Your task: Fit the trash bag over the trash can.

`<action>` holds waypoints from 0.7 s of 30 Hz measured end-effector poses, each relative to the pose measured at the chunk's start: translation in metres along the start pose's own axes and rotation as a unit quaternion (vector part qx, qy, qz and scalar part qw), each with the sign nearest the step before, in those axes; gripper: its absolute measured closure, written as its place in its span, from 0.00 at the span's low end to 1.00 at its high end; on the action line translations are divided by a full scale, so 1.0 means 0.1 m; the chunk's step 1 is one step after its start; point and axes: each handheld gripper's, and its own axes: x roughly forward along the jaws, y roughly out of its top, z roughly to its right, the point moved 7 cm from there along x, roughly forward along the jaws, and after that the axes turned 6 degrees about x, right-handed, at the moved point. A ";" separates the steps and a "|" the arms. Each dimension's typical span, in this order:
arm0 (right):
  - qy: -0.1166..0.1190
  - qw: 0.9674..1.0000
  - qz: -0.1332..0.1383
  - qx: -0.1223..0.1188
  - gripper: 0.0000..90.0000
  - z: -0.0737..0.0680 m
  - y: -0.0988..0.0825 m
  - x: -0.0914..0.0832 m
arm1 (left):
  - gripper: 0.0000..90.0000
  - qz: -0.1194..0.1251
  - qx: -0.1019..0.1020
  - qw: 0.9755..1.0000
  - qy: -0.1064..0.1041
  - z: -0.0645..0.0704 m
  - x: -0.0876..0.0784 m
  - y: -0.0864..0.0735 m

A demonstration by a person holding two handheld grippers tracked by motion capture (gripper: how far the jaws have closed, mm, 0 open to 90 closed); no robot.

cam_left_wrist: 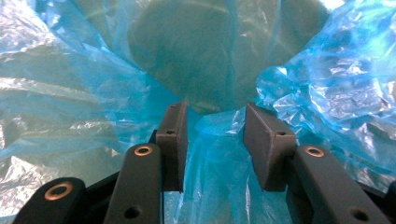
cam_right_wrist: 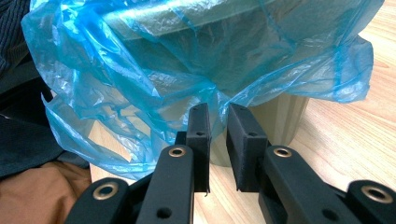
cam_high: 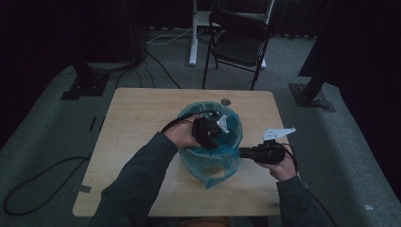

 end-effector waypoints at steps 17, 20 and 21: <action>-0.001 1.000 0.002 0.001 0.88 0.00 0.00 -0.01 | 0.67 -0.032 0.020 0.999 -0.006 0.02 0.07 0.00; -0.001 1.000 0.002 0.002 0.87 0.01 0.00 -0.01 | 0.65 -0.025 0.015 1.000 0.004 0.00 0.05 -0.02; -0.002 1.000 0.003 0.002 0.87 0.01 0.00 -0.02 | 0.65 -0.022 0.011 1.000 0.009 -0.01 0.04 -0.02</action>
